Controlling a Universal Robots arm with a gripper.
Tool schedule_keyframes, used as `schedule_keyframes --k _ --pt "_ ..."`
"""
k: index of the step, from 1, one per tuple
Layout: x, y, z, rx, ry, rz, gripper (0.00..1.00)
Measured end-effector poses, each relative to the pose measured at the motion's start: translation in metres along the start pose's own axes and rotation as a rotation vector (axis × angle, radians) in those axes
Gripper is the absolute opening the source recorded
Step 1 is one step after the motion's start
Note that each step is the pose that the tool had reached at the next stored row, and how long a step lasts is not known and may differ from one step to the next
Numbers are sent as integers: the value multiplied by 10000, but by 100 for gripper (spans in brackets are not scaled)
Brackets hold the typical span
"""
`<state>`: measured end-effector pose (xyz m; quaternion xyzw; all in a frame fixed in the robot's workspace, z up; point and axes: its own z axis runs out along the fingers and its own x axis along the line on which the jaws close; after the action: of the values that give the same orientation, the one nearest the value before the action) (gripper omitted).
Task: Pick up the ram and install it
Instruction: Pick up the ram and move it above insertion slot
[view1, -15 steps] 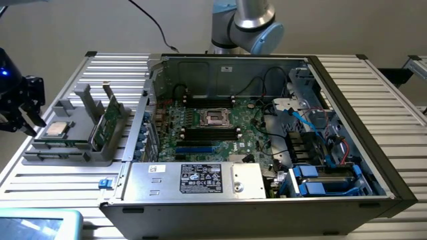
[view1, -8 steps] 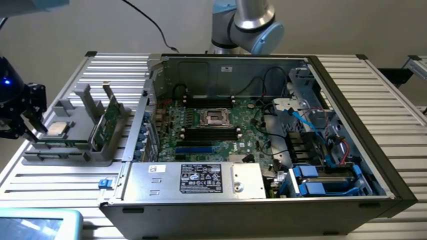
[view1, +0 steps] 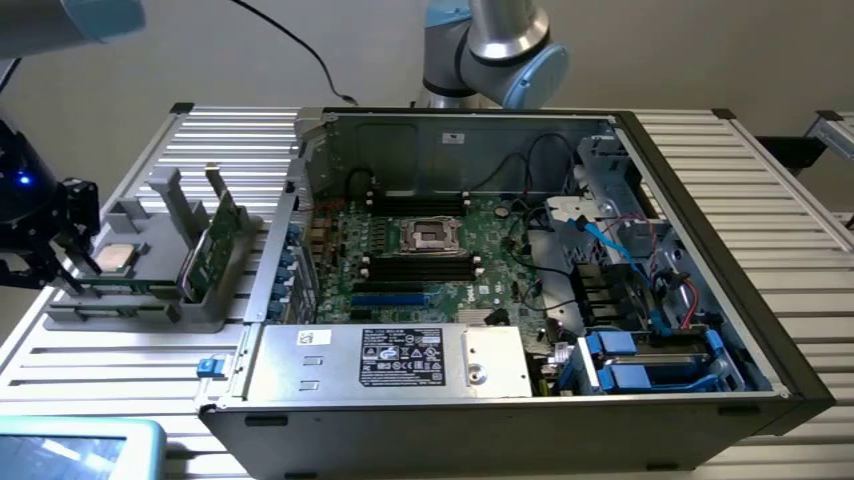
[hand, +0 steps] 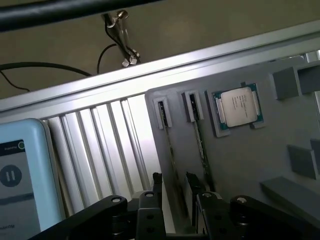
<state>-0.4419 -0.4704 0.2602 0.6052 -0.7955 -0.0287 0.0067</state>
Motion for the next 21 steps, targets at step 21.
schedule_keyframes --k 21 --pt "-78 8 288 -26 86 -1295 32"
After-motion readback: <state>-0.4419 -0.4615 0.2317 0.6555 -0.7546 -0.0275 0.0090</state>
